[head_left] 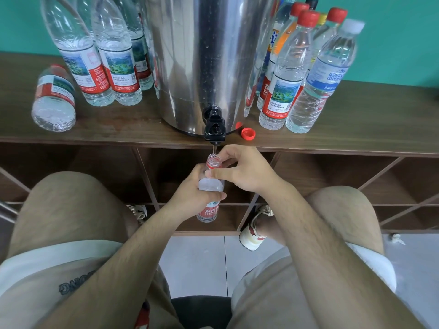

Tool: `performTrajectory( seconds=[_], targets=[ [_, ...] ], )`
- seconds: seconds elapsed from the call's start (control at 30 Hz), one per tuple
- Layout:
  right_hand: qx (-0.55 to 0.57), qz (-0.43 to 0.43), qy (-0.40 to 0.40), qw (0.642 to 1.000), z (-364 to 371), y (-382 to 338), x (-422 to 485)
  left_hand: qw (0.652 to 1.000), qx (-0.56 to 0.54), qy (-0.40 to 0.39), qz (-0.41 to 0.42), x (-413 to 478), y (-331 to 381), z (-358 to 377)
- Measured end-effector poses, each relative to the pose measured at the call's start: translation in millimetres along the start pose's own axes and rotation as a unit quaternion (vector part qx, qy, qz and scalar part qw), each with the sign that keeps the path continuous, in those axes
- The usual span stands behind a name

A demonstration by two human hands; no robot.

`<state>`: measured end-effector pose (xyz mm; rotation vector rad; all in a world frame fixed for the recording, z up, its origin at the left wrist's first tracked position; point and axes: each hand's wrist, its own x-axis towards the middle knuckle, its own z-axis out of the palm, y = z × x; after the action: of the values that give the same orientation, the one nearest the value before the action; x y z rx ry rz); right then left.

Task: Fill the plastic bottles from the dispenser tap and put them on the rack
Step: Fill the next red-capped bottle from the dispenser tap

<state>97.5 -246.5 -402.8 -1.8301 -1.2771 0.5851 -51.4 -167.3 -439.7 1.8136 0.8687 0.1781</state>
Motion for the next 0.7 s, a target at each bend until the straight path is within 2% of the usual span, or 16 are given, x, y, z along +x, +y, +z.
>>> performTrajectory(
  seconds=[0.7],
  targets=[
    [-0.005,0.004,-0.005,1.000,1.7,1.4,3.9,1.000,-0.001,0.008,0.005,4.2,-4.9,0.7]
  ],
)
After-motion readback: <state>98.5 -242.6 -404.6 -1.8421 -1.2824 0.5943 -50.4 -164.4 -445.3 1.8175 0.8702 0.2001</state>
